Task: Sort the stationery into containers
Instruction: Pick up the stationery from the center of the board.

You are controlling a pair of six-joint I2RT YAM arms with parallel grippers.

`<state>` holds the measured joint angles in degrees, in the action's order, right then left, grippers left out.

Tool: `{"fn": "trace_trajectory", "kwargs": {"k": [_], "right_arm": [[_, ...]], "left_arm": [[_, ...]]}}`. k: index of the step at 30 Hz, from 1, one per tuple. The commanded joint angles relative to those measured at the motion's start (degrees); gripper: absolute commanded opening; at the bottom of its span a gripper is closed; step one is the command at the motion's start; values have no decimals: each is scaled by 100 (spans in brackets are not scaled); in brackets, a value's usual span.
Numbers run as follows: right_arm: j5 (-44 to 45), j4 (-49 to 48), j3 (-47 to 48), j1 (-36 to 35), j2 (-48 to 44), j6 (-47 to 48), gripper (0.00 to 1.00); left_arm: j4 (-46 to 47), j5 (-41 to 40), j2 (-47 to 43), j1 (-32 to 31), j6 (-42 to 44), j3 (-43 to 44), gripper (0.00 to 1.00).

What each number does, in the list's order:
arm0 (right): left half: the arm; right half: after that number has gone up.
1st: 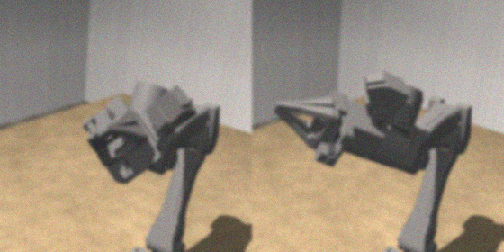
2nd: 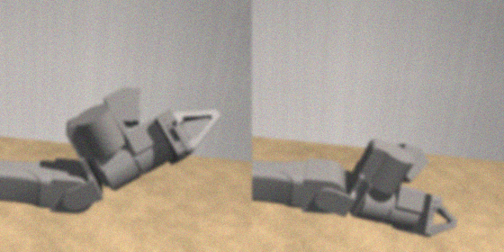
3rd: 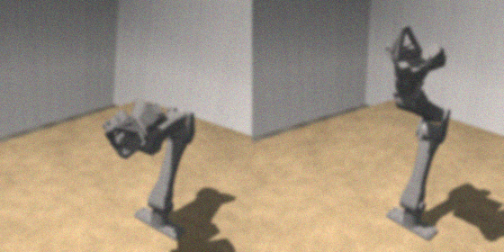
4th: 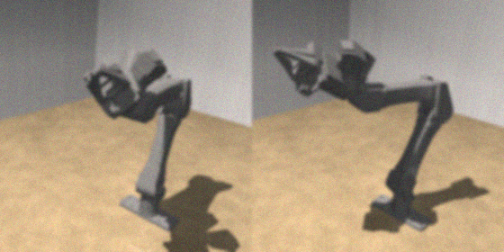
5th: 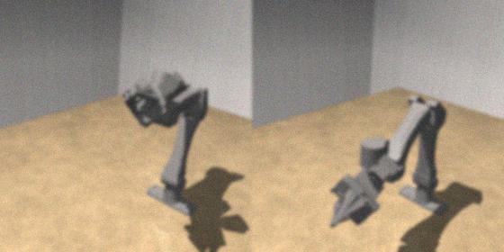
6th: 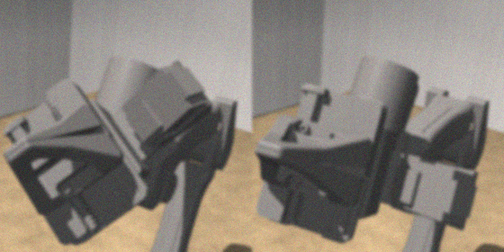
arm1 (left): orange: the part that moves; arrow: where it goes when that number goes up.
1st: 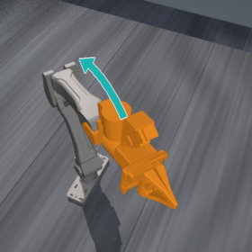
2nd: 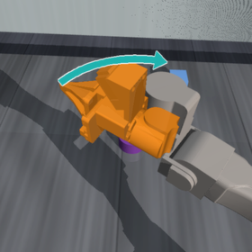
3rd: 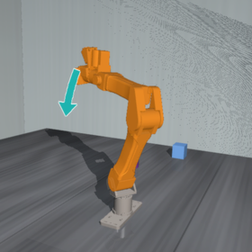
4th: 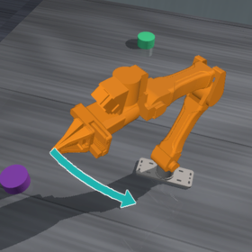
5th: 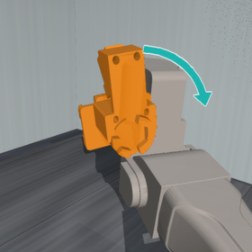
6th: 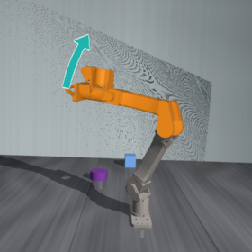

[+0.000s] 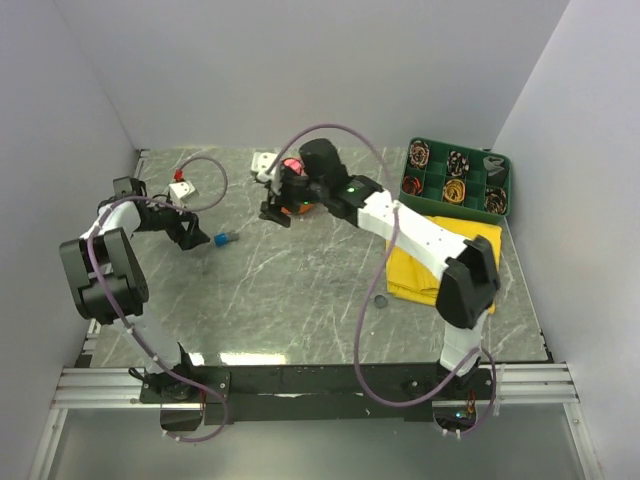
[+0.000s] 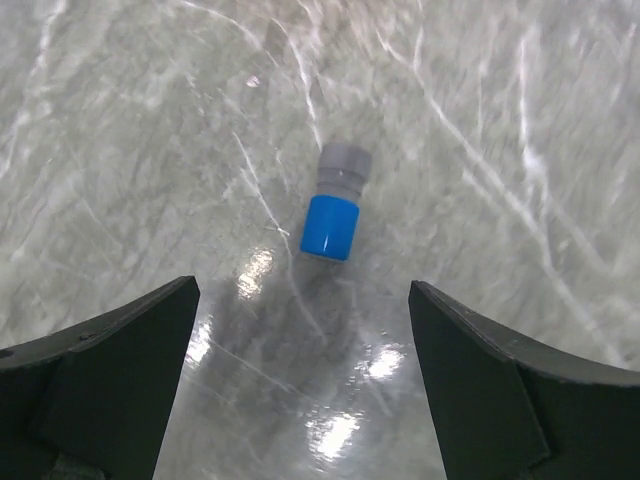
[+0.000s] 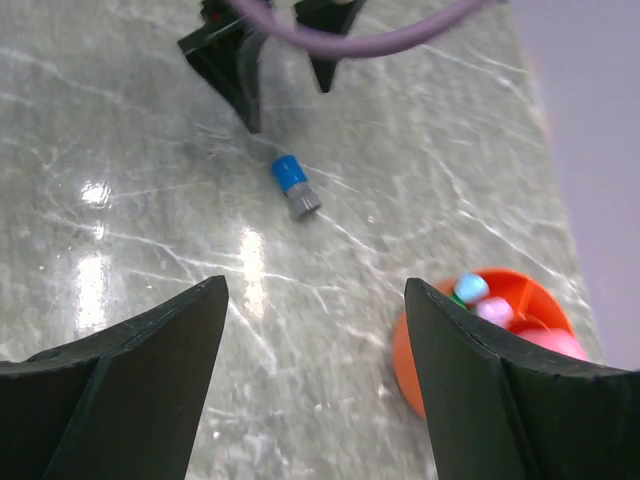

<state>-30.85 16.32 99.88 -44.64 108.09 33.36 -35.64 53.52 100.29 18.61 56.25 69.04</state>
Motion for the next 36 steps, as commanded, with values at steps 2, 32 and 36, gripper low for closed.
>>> {"fn": "trace_trajectory", "kwargs": {"k": [2, 32, 36], "right_arm": [[254, -146, -994, 175, -622, -383, 77], [624, -234, -1471, 325, -728, -278, 76], [668, -234, -1418, 333, -623, -269, 75]], "left_arm": [[-348, 397, 183, -155, 1441, 137, 91], [1287, -992, 1695, -807, 80, 919, 67], [1165, -1089, 1906, -815, -123, 1164, 52]]}}
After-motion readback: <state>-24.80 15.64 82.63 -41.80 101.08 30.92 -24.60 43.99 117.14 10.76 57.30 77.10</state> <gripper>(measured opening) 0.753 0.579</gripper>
